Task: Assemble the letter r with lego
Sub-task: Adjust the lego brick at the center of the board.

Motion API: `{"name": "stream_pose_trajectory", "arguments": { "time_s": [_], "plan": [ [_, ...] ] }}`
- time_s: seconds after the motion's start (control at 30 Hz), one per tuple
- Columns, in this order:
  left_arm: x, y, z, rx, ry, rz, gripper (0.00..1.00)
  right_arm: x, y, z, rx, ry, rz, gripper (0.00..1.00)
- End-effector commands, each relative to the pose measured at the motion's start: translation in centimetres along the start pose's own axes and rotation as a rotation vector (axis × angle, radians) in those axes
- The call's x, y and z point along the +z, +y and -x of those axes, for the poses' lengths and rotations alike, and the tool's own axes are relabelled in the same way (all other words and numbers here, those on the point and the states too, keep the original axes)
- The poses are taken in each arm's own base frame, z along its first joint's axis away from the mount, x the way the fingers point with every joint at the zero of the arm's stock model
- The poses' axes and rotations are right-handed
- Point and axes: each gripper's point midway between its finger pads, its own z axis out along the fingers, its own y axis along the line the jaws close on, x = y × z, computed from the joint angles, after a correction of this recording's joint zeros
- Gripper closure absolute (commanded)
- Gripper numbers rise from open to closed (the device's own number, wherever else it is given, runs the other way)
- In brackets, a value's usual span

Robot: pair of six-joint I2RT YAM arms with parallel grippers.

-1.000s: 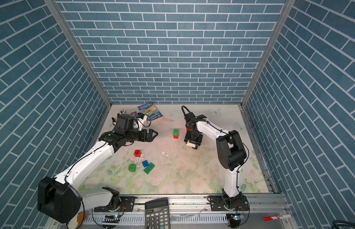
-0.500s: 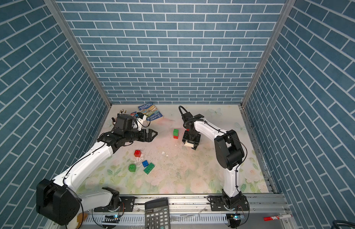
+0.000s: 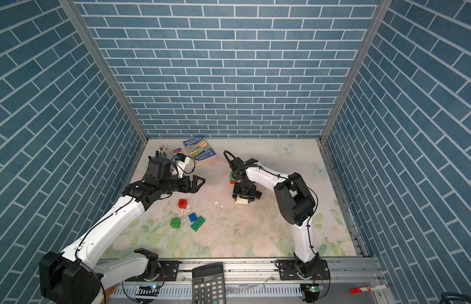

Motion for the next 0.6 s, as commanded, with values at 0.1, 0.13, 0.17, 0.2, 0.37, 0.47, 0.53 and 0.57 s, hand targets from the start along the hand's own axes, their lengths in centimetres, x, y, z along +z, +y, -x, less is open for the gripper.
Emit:
{"name": "stream_pose_trajectory", "arguments": {
  "time_s": [0.1,0.13,0.17,0.2,0.37,0.47,0.53,0.57],
  "plan": [
    [-0.1,0.4,-1.1,-0.016,0.021,0.006,0.0,1.6,-0.5,-0.7,-0.017,0.039,-0.032,0.78],
    [-0.1,0.5,-1.2,-0.016,0.021,0.006,0.0,1.6,-0.5,-0.7,-0.018,0.038,-0.036,0.74],
    [-0.2,0.5,-1.2,-0.017,0.02,0.006,0.0,1.5,-0.5,-0.6,-0.018,0.034,-0.036,0.71],
    [-0.2,0.4,-1.2,-0.017,0.019,0.005,0.0,1.4,-0.5,-0.6,-0.019,0.029,-0.037,0.65],
    [-0.3,0.4,-1.2,-0.015,0.018,0.005,0.0,0.5,-0.5,-0.3,-0.022,0.003,-0.047,0.42],
    [-0.3,0.4,-1.1,-0.015,0.016,0.004,0.0,0.0,-0.5,-0.1,-0.024,-0.008,-0.059,0.38],
    [-0.3,0.3,-0.9,-0.013,0.012,0.001,0.0,-0.5,-0.4,0.0,-0.029,-0.019,-0.061,0.34],
    [-0.3,0.3,-1.0,-0.012,0.013,0.0,0.0,-0.6,-0.3,0.0,-0.03,-0.024,-0.061,0.32]
  ]
}}
